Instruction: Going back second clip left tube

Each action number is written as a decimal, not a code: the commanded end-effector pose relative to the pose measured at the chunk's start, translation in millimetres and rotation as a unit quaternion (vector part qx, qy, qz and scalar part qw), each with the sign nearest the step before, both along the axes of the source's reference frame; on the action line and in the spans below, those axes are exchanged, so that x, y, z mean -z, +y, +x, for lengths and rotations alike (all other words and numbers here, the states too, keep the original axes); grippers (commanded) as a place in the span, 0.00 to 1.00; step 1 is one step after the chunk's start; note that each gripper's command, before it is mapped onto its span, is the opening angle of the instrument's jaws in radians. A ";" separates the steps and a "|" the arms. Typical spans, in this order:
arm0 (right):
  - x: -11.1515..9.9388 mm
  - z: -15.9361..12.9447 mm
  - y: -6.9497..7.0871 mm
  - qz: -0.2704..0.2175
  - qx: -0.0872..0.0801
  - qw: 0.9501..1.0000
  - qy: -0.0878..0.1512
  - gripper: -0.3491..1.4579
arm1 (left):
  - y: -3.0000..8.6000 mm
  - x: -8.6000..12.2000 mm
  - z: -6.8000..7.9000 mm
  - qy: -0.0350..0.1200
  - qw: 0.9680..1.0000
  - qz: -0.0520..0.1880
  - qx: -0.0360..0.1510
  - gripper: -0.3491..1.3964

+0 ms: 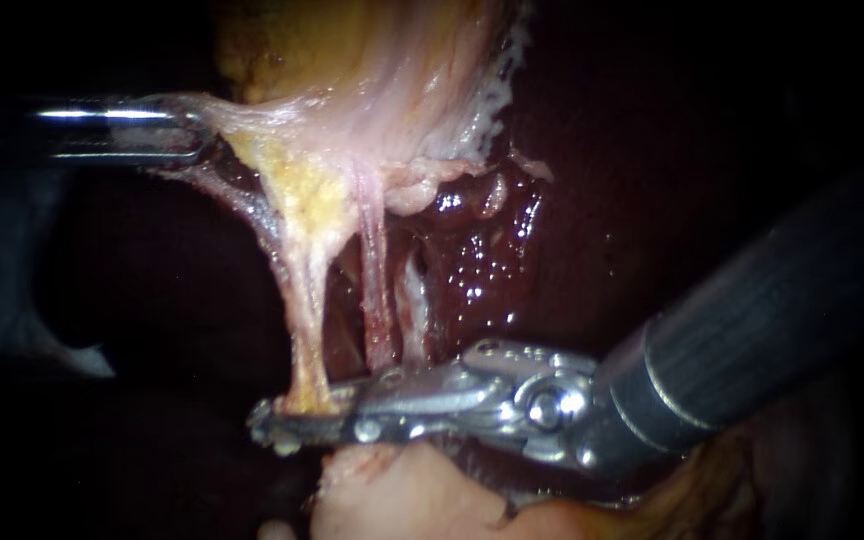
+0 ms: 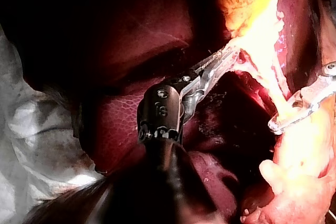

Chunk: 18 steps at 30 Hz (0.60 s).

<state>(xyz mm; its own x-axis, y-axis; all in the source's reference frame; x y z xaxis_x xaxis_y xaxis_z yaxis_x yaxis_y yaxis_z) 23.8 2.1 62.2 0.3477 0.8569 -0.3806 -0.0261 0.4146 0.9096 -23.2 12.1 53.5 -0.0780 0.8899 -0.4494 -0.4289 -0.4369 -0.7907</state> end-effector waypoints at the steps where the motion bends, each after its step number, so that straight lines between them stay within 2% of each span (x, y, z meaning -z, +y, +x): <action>1: -0.1 -0.1 0.0 0.000 0.000 1.000 0.000 0.00 | 0.0 0.0 0.0 0.000 1.000 0.000 0.000 0.00; 3: -0.1 0.0 -0.1 -0.001 0.000 1.000 -0.002 0.02 | 0.0 0.0 0.0 0.000 1.000 0.000 0.000 0.00; 5: -0.1 0.0 -0.1 -0.005 -0.004 1.000 0.009 0.21 | 0.0 0.0 0.0 0.000 1.000 0.000 0.000 0.00; 7: -0.2 0.3 0.1 -0.012 -0.008 1.000 0.017 0.35 | 0.0 0.0 0.0 0.000 1.000 0.000 0.000 0.00; 8: -0.3 0.4 0.1 -0.016 -0.009 1.000 0.017 0.38 | 0.0 0.0 0.0 0.000 1.000 0.000 0.000 0.00; 13: -0.9 0.4 0.5 -0.065 -0.020 0.998 0.014 0.44 | 0.0 0.0 0.0 0.000 1.000 0.000 0.000 0.00; 18: -2.0 0.0 1.5 -0.147 -0.036 0.988 0.008 0.47 | 0.0 0.0 0.0 0.000 1.000 0.000 0.000 0.00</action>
